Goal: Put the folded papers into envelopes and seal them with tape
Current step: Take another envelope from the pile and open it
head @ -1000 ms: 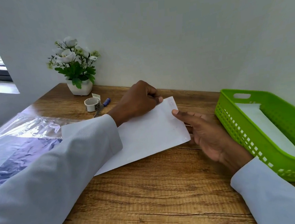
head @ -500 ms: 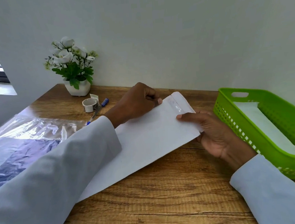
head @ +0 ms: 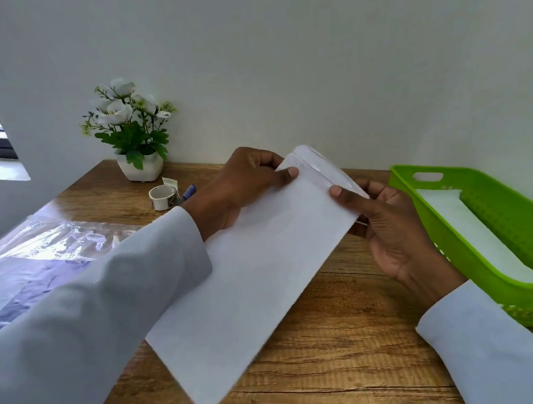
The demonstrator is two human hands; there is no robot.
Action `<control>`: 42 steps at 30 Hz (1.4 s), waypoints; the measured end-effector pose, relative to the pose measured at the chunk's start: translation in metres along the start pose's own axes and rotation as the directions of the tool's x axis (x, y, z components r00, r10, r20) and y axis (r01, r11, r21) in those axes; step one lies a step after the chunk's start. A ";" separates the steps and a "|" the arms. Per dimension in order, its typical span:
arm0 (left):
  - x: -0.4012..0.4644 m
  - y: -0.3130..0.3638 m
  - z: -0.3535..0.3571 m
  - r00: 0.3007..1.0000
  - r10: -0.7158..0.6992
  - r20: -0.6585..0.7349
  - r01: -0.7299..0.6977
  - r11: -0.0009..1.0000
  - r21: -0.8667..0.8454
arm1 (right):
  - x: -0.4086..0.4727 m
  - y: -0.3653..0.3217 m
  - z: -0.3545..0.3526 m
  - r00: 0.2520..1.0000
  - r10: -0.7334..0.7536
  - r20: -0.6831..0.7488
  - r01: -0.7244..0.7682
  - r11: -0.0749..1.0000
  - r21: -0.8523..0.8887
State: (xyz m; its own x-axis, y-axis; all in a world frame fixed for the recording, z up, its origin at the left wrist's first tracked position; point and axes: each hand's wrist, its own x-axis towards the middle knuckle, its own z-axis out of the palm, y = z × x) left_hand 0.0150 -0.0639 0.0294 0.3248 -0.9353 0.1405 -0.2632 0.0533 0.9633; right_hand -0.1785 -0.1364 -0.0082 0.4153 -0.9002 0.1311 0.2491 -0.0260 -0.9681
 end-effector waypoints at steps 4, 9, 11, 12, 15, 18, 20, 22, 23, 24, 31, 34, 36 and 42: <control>-0.003 -0.001 -0.001 0.995 -0.081 -0.059 0.067 0.976 -0.209 | 0.001 -0.008 0.005 0.997 -0.072 -0.016 0.072 0.997 0.040; -0.007 -0.005 -0.007 0.991 0.037 -0.130 -0.070 0.964 -0.258 | -0.001 -0.011 0.010 0.970 -0.244 0.012 0.245 0.969 -0.020; -0.009 -0.008 -0.010 0.983 0.101 -0.154 -0.135 0.964 -0.231 | -0.001 -0.010 0.011 0.952 -0.307 0.002 0.307 0.951 -0.037; -0.011 -0.009 -0.013 0.982 0.132 -0.133 -0.158 0.966 -0.207 | -0.001 -0.010 0.012 0.946 -0.324 -0.002 0.323 0.945 -0.047; -0.016 -0.012 -0.021 0.984 0.178 -0.010 -0.178 0.974 -0.142 | 0.002 -0.010 0.012 0.956 -0.294 0.008 0.294 0.953 -0.073; -0.018 -0.013 -0.022 0.988 0.152 0.040 -0.148 0.985 -0.087 | 0.005 -0.010 0.010 0.973 -0.229 0.040 0.232 0.968 -0.097; -0.017 -0.014 -0.021 0.989 0.145 0.018 -0.143 0.988 -0.060 | 0.007 -0.009 0.011 0.978 -0.198 0.064 0.204 0.973 -0.111; -0.016 -0.016 -0.021 0.991 0.136 -0.003 -0.136 0.988 -0.065 | 0.009 -0.008 0.012 0.982 -0.170 0.079 0.178 0.978 -0.111; -0.015 -0.017 -0.021 0.991 0.135 -0.012 -0.136 0.988 -0.071 | 0.010 -0.007 0.011 0.984 -0.153 0.089 0.162 0.981 -0.106; -0.014 -0.018 -0.021 0.991 0.136 -0.019 -0.137 0.988 -0.072 | 0.010 -0.007 0.011 0.986 -0.131 0.102 0.141 0.985 -0.101; -0.010 -0.022 -0.015 0.971 0.140 -0.192 -0.113 0.983 0.144 | 0.007 -0.015 0.008 0.983 -0.180 -0.048 0.168 0.968 -0.185; -0.013 -0.016 -0.006 0.900 0.357 -0.249 -0.218 0.865 0.451 | 0.008 -0.024 0.011 0.933 -0.320 -0.166 0.230 0.883 -0.410; -0.016 -0.009 0.003 0.927 0.350 -0.138 -0.277 0.882 0.380 | 0.007 -0.027 0.016 0.914 -0.361 -0.184 0.225 0.830 -0.510; -0.021 0.001 0.028 0.982 0.164 0.094 -0.172 0.982 0.083 | 0.000 -0.020 0.038 0.944 -0.298 -0.141 0.260 0.935 -0.241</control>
State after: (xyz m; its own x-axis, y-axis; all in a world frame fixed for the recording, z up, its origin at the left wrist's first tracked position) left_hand -0.0171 -0.0543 0.0213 0.1907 -0.9426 0.2741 -0.3897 0.1836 0.9024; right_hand -0.1499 -0.1192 0.0195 0.1943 -0.9033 0.3826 0.1297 -0.3629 -0.9228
